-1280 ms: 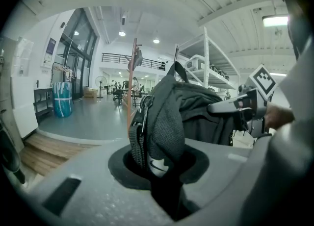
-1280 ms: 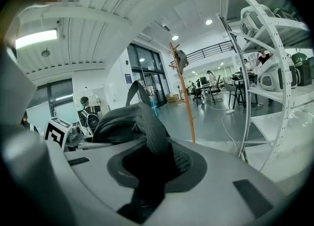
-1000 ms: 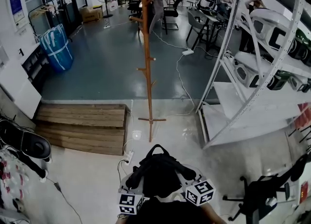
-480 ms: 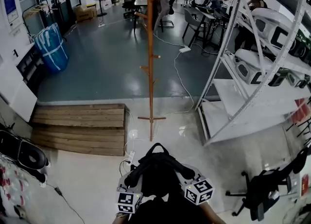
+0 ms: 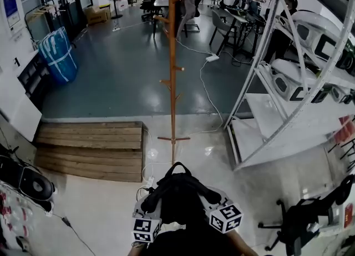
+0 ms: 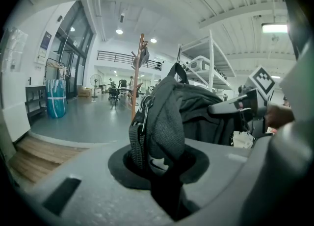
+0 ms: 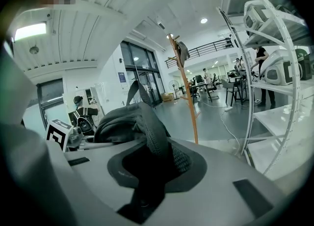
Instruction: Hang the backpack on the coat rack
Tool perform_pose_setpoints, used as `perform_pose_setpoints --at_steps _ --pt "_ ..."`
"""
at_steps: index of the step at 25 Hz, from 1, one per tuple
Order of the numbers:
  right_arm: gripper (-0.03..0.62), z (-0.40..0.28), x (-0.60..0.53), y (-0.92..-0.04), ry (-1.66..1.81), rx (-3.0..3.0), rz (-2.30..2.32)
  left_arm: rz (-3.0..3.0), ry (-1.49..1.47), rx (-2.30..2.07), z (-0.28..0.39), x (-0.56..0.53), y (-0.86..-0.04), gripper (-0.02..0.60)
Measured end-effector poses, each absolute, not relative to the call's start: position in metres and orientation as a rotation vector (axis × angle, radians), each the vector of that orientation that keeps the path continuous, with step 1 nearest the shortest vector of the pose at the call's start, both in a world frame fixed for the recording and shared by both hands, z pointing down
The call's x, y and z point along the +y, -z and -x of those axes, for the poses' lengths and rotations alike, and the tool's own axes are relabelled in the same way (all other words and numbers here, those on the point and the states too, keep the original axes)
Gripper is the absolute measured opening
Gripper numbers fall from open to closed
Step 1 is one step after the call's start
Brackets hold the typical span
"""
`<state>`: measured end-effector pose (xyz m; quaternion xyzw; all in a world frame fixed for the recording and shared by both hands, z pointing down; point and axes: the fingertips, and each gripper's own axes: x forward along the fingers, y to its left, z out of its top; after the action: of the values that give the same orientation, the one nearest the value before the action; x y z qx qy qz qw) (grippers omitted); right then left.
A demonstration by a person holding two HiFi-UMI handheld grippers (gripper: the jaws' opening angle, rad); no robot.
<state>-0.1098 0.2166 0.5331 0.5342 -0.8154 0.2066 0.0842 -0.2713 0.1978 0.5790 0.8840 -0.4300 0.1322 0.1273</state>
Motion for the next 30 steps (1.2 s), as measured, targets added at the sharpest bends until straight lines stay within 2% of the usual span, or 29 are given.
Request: perform_pose_setpoints --at_steps 19,30 --pt "0.071 0.013 0.041 -0.531 -0.652 -2.475 -1.545 -2.505 -0.438 -1.294 0.175 0.037 -0.578 0.091" --pt "0.071 -0.036 -0.066 -0.51 -0.607 -2.554 -1.424 -2.458 -0.41 -1.411 0.126 -0.06 -0.551 0.091"
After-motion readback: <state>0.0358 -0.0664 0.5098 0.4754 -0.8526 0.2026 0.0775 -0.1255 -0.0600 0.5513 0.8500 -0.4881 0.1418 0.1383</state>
